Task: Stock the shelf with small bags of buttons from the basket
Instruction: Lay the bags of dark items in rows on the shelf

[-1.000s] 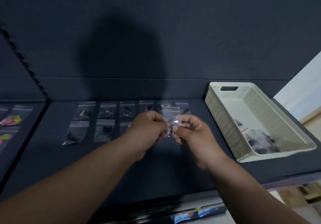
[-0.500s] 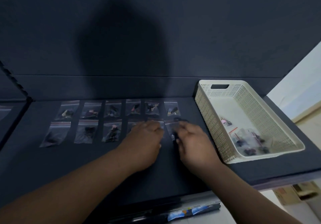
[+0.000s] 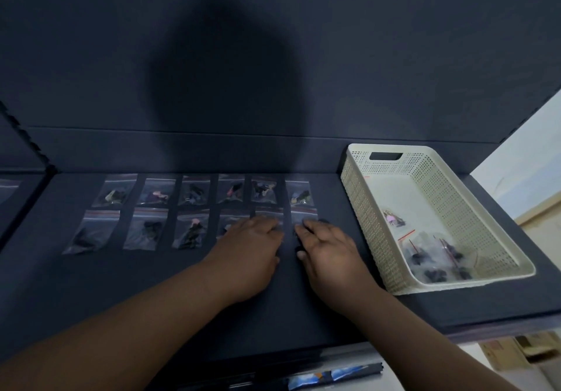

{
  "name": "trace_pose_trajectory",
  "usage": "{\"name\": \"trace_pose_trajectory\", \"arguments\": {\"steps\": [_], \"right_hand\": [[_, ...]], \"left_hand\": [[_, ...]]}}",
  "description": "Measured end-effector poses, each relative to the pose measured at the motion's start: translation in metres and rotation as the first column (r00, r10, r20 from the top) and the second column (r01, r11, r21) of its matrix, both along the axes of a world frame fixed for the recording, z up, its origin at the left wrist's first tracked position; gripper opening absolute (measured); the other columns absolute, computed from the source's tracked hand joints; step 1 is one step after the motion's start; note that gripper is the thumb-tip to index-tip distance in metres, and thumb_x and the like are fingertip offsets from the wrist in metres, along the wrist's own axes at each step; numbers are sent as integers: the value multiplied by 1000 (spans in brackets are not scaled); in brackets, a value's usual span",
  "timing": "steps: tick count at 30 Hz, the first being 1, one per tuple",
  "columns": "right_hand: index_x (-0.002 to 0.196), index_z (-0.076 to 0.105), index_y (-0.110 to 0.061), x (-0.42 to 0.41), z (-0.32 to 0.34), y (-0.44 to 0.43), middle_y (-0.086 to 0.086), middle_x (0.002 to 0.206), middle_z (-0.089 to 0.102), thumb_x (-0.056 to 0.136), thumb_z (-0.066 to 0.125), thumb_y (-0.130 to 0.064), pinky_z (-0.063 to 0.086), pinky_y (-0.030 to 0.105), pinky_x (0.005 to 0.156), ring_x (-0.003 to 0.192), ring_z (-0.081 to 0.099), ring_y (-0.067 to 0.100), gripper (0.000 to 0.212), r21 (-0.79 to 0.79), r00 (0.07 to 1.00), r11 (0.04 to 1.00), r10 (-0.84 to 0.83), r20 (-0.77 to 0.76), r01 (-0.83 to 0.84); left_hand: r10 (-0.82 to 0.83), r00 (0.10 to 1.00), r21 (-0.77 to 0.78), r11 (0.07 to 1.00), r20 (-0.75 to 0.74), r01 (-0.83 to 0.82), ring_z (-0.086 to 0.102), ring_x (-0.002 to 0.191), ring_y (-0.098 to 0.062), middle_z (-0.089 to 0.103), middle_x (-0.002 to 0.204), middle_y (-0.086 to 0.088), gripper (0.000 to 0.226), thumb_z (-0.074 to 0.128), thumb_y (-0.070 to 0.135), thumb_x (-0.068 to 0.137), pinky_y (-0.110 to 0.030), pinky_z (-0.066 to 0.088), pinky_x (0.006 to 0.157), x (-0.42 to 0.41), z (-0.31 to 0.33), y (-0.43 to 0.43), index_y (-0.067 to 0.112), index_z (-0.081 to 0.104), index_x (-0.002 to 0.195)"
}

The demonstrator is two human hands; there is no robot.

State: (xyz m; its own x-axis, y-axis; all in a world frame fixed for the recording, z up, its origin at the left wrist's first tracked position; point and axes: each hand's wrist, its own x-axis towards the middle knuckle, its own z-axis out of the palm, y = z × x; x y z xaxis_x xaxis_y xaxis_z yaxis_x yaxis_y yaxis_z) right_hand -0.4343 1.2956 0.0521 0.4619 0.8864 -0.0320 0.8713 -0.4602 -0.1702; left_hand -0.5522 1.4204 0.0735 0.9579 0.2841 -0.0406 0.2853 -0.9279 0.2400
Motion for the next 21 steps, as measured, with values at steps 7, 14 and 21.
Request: {"name": "trace_pose_trajectory", "arguments": {"steps": [7, 14, 21], "right_hand": [[145, 32, -23, 1, 13, -3, 0, 153, 27, 96, 36, -34, 19, 35, 112, 138, 25, 24, 50, 27, 999, 999, 35, -33, -34], [126, 57, -14, 16, 68, -20, 6, 134, 53, 85, 49, -21, 33, 24, 104, 120, 51, 24, 43, 371, 998, 926, 65, 2, -61], [126, 55, -21, 94, 90, -53, -1, 128, 54, 90, 58, -22, 36, 18, 85, 105, 57, 18, 36, 257, 994, 961, -108, -6, 106]], "left_hand": [[33, 999, -12, 999, 21, -33, 17, 142, -16, 23, 155, 1, 56, 47, 35, 94, -27, 9, 115, 2, 12, -3, 22, 29, 146], [60, 975, -24, 998, 215, -57, 37, 132, -17, 37, 147, 2, 53, 52, 32, 92, -24, 25, 109, 24, 47, -6, 21, 38, 142], [23, 979, -73, 997, 200, -8, 33, 134, -16, 29, 151, 5, 55, 47, 37, 94, -27, 27, 110, 66, 61, -31, 24, 30, 145]]}}
